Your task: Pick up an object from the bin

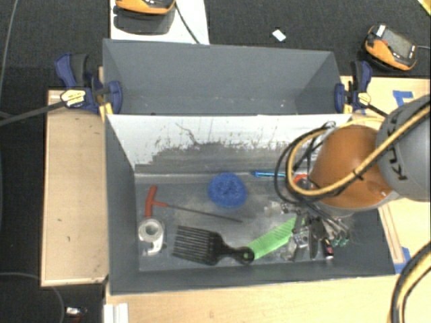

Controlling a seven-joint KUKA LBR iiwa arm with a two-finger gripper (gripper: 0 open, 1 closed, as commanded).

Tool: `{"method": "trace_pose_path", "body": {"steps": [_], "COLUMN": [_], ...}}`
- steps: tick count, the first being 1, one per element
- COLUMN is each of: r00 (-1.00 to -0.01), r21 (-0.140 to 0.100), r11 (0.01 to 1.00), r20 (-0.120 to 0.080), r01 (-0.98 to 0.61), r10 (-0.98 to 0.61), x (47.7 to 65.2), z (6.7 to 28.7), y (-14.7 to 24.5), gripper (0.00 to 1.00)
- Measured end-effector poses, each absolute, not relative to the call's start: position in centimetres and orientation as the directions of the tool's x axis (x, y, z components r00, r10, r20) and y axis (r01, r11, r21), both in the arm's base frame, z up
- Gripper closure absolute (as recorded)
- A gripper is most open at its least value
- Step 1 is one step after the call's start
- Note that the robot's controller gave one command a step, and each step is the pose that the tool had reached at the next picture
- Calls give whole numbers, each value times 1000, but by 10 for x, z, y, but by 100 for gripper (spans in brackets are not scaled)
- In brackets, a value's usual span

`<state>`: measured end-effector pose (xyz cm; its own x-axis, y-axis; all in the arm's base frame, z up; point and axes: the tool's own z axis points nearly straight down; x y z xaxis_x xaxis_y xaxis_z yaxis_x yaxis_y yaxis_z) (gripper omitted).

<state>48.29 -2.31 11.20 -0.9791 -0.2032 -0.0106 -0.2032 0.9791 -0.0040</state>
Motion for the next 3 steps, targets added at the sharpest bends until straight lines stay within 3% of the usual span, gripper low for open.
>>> {"method": "trace_pose_path", "body": {"steps": [1, 2, 3], "r00": [-986, -980, -980], "r21": [-1, -5, -5], "r11": [986, 980, 980], "r20": [-18, -12, -12], "r01": [-168, -199, -200], "r10": [-168, -199, -200], "x": [488, 483, 483], "z": [69, 71, 71], "y": [4, -20, -20], "gripper": [0, 100, 100]}}
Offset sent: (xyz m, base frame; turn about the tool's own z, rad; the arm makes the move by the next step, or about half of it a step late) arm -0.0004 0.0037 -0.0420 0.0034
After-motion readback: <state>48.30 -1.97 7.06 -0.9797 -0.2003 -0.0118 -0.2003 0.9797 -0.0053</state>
